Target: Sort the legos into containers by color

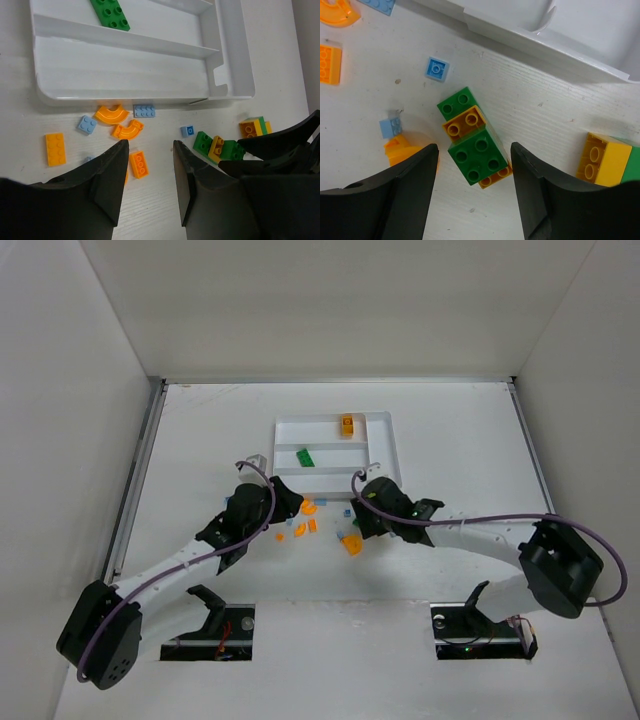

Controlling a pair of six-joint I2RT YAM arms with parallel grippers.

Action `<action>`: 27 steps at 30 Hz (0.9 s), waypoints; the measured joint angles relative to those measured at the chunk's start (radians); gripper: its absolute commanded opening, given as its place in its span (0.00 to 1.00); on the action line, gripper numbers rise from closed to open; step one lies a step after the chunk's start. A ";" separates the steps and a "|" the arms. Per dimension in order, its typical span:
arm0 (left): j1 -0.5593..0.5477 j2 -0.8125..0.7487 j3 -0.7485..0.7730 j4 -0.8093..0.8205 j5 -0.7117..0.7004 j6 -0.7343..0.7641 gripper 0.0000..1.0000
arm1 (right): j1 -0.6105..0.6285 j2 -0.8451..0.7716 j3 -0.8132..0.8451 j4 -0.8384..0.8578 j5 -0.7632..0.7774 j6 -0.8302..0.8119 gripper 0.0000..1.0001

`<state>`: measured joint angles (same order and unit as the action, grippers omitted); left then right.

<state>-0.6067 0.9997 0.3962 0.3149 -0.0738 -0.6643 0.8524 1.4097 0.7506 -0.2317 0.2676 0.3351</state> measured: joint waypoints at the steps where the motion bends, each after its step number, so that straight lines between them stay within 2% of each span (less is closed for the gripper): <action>1: 0.001 0.000 -0.003 0.000 0.002 0.000 0.38 | 0.000 0.001 0.001 0.000 0.000 -0.002 0.62; 4: 0.006 -0.001 -0.007 0.000 0.003 0.000 0.38 | 0.000 0.009 0.004 0.000 -0.002 -0.013 0.56; 12: 0.012 -0.006 -0.010 -0.001 0.006 -0.004 0.38 | 0.000 0.014 0.008 0.000 -0.006 -0.026 0.34; 15: 0.013 -0.014 -0.010 -0.001 0.007 -0.007 0.41 | -0.001 0.007 0.008 0.000 -0.009 -0.024 0.27; 22: -0.001 -0.049 -0.009 -0.001 0.018 -0.036 0.45 | -0.050 -0.149 -0.001 0.016 -0.045 0.026 0.23; 27: -0.009 -0.097 -0.009 0.028 0.023 -0.098 0.45 | -0.099 -0.266 -0.035 0.135 -0.123 0.135 0.20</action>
<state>-0.6155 0.9031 0.3874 0.3431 -0.0513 -0.7624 0.7536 1.1435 0.7155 -0.0963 0.1444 0.4702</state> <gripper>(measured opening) 0.448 0.499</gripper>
